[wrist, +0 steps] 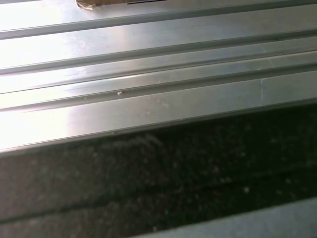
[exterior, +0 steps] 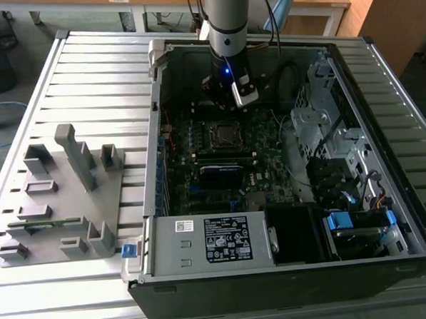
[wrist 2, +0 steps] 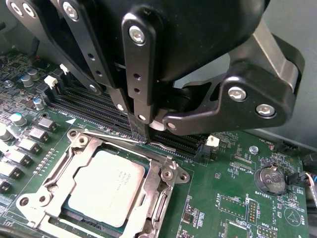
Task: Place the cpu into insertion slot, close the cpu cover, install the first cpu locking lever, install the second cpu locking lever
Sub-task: 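Install the first cpu locking lever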
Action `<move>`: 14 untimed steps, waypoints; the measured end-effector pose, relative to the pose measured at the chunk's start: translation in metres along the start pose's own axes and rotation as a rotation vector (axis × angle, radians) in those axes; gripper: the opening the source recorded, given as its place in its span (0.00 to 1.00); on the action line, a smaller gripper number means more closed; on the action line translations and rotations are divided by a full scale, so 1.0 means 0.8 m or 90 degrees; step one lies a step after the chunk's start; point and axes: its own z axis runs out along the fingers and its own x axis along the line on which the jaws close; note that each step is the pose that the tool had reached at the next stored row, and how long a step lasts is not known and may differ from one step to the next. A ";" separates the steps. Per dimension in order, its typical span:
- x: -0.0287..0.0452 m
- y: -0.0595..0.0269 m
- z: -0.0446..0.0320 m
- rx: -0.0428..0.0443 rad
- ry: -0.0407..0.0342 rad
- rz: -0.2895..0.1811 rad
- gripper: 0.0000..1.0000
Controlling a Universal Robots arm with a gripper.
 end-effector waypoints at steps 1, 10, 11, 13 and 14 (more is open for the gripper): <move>0.0000 0.000 0.0005 -0.0001 0.0000 0.000 0.10; 0.0003 -0.001 0.0035 0.0002 0.0001 0.000 0.10; 0.0003 -0.001 0.0035 0.0002 0.0001 0.000 0.10; 0.0003 -0.001 0.0036 0.0002 0.0001 0.000 0.10; 0.0000 -0.001 0.0036 0.0002 0.0001 0.000 0.10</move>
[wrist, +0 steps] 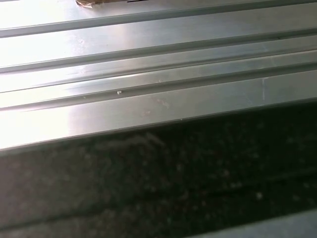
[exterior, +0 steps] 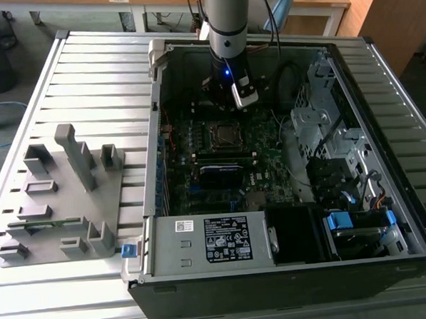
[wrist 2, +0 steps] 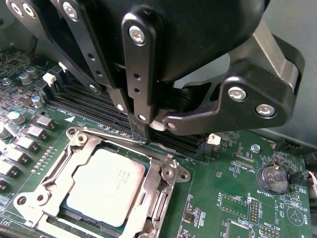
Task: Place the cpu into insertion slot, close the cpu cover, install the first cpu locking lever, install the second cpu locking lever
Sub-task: 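Install the first cpu locking lever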
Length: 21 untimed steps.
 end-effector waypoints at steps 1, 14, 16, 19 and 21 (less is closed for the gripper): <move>-0.0004 0.000 0.0001 0.0000 0.0000 0.000 0.10; -0.0044 0.000 0.0012 0.0008 -0.0002 0.000 0.10; -0.0044 0.000 0.0012 0.0008 -0.0002 0.000 0.10; -0.0044 0.000 0.0012 0.0008 -0.0002 0.000 0.10; -0.0044 0.000 0.0005 0.0010 -0.0002 0.000 0.10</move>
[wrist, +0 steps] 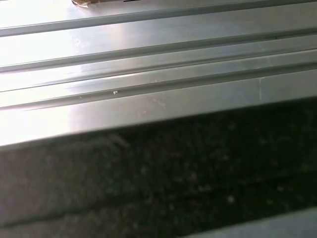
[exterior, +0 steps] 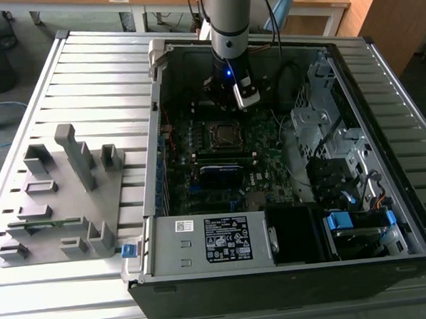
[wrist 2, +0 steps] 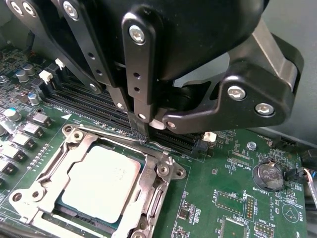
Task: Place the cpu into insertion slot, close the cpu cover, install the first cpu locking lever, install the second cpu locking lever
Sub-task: 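Install the first cpu locking lever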
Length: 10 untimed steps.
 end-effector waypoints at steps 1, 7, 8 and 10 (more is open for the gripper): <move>-0.0001 0.000 -0.0008 -0.0001 0.0000 0.000 0.10; -0.0004 0.000 -0.0032 -0.0002 0.0000 0.000 0.10; -0.0006 -0.001 -0.0033 -0.0001 0.0000 0.000 0.10; -0.0008 -0.002 -0.0034 0.0004 -0.0002 0.000 0.10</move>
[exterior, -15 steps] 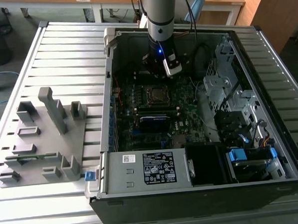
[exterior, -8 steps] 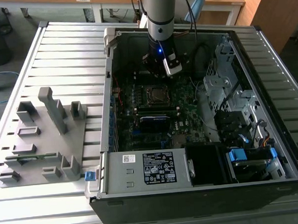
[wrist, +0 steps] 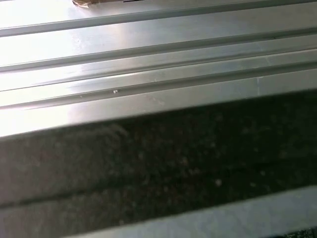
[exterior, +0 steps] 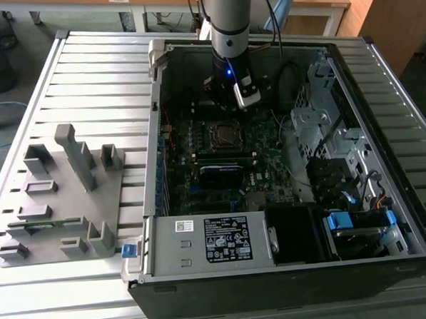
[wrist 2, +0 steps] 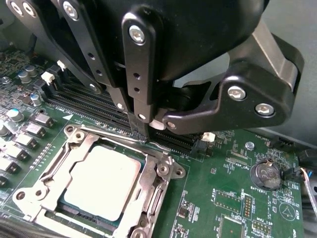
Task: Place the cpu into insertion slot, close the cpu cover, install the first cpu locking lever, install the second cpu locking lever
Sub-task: 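Install the first cpu locking lever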
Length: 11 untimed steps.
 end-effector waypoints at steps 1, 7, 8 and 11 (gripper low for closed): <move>-0.0001 -0.001 -0.0001 0.0003 0.0000 0.000 0.10; -0.0002 -0.002 0.0008 0.0005 -0.0004 0.000 0.10; -0.0002 -0.002 0.0013 0.0006 -0.0005 0.000 0.10; -0.0001 -0.003 0.0023 0.0009 -0.0005 0.000 0.10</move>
